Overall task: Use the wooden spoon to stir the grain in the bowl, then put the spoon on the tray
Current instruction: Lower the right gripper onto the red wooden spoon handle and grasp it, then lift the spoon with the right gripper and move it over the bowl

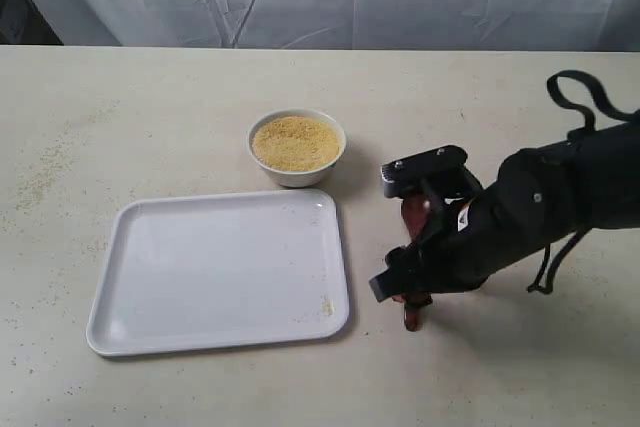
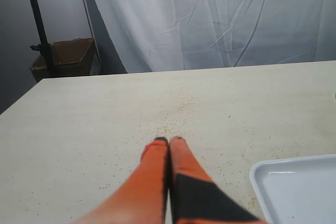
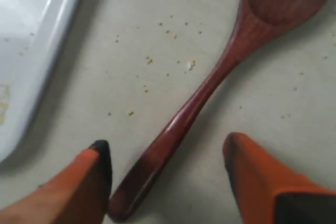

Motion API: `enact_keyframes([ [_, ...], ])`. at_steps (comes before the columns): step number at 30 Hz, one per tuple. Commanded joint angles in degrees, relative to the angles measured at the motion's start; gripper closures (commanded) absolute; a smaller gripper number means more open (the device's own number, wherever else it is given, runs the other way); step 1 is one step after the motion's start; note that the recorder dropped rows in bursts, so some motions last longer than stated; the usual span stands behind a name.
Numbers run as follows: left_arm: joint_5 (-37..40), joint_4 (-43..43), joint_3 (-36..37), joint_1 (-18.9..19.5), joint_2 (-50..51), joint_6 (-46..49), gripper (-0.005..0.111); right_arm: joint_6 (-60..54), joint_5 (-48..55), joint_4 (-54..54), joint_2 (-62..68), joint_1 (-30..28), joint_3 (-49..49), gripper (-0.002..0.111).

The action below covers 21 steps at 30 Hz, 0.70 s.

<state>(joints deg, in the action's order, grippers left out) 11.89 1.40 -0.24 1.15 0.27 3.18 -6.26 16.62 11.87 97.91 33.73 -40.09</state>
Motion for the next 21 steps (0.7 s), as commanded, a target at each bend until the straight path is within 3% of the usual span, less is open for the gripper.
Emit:
enact_keyframes([
  [1, -0.5, 0.2, 0.2, -0.3, -0.3, -0.1, 0.106, -0.2, -3.8, -1.4, 4.9, 0.1, -0.4, 0.065],
  [8, -0.5, 0.2, 0.2, -0.3, -0.3, -0.1, 0.106, 2.7, 5.7, -9.0, 4.1, 0.0, -3.7, 0.109],
  [17, -0.5, 0.2, 0.2, -0.3, -0.3, -0.1, 0.106, 31.5, 26.8, -42.9, -12.3, 0.0, -12.3, 0.109],
  [20, -0.5, 0.2, 0.2, -0.3, -0.3, -0.1, 0.106, 29.7, 22.9, -40.9, -17.0, 0.1, -18.2, 0.109],
  [21, -0.5, 0.2, 0.2, -0.3, -0.3, -0.1, 0.106, 20.7, 21.5, -35.2, -16.0, 1.1, -21.8, 0.109],
])
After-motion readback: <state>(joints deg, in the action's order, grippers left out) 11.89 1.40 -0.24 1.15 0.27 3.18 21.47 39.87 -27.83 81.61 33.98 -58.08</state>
